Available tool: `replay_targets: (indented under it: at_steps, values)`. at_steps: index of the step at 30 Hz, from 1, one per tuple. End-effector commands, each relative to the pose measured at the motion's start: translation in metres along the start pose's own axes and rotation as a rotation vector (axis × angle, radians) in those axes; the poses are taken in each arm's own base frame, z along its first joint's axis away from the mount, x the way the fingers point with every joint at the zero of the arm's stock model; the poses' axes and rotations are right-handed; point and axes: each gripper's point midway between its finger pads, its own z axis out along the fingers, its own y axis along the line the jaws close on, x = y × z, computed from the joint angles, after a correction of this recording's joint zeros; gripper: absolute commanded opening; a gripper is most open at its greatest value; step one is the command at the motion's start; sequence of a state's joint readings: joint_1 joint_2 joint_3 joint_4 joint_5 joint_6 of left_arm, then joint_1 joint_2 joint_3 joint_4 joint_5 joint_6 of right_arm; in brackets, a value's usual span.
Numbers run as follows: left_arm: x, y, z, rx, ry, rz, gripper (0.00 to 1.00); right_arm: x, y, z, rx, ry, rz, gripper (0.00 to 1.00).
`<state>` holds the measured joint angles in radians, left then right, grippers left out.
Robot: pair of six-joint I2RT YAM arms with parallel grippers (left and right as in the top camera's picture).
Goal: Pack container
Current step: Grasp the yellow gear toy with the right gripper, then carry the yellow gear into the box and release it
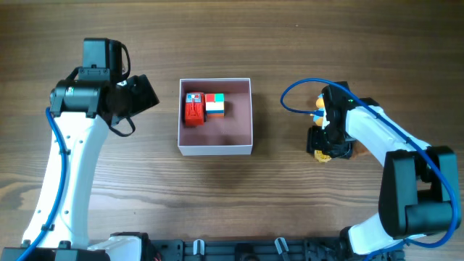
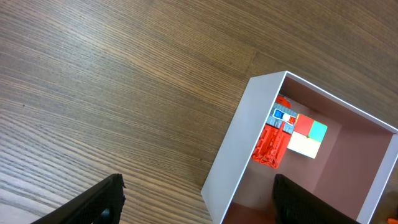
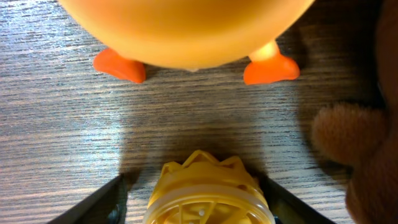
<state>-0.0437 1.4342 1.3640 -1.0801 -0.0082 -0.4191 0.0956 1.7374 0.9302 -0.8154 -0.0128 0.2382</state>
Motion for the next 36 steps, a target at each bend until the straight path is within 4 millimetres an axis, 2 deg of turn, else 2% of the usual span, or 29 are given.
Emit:
replay_targets:
  at_steps: [1,6,9,12,14,15,17,20,21,23,24,25,27,29,31,32,35,36]
  values:
    - [0.003,-0.001,0.002,0.011,0.010,0.021,0.77,0.013,-0.001,0.016,0.006,0.071,-0.001,0.59]
    - [0.003,-0.001,0.002,0.011,0.010,0.021,0.77,0.013,-0.001,0.016,0.006,0.070,-0.001,0.52]
    - [0.002,-0.001,0.002,0.011,0.010,0.021,0.77,0.011,0.000,0.013,0.006,0.072,-0.001,0.34]
    - [0.003,-0.001,0.002,0.011,0.010,0.021,0.77,0.010,0.000,0.004,0.010,0.088,0.008,0.27]
    - [0.003,-0.001,0.002,0.011,0.010,0.021,0.77,0.007,0.001,-0.014,0.015,0.104,0.015,0.05]
    - [0.003,-0.001,0.002,0.011,0.010,0.021,0.77,0.004,0.002,-0.021,0.014,0.100,0.015,0.04]
    - [0.003,-0.001,0.002,0.011,0.011,0.021,0.77,-0.005,0.006,-0.046,0.005,0.061,0.008,0.04]
    - [0.003,-0.001,0.002,0.011,0.010,0.021,0.77,-0.027,0.026,-0.107,-0.035,-0.099,-0.057,0.05]
    - [0.003,-0.001,0.002,0.011,0.010,0.021,0.77,-0.033,0.038,-0.133,-0.057,-0.175,-0.091,0.04]
    - [0.003,-0.001,0.002,0.011,0.010,0.021,0.77,-0.040,0.070,-0.182,-0.107,-0.333,-0.199,0.04]
    - [0.003,-0.001,0.002,0.012,0.011,0.017,0.77,-0.043,0.095,-0.210,-0.150,-0.433,-0.262,0.04]
    - [0.003,-0.002,0.002,0.015,0.012,0.017,0.77,-0.043,0.131,-0.240,-0.213,-0.547,-0.346,0.04]
    - [0.003,-0.002,0.002,0.015,0.012,0.017,0.77,-0.038,0.169,-0.257,-0.275,-0.621,-0.418,0.04]
    - [0.003,-0.002,0.002,0.015,0.012,0.017,0.77,-0.035,0.204,-0.260,-0.326,-0.666,-0.417,0.04]
    - [0.003,-0.002,0.002,0.015,0.012,0.017,0.77,-0.038,0.236,-0.247,-0.353,-0.665,-0.393,0.04]
    - [0.003,-0.002,0.002,0.015,0.012,0.017,0.77,-0.043,0.244,-0.236,-0.354,-0.653,-0.363,0.04]
    - [0.003,-0.001,0.002,0.014,0.013,0.017,0.78,-0.061,0.248,-0.197,-0.297,-0.599,-0.217,0.04]
    - [0.003,-0.001,0.002,0.014,0.013,0.017,0.78,-0.064,0.251,-0.186,-0.290,-0.580,-0.216,0.04]
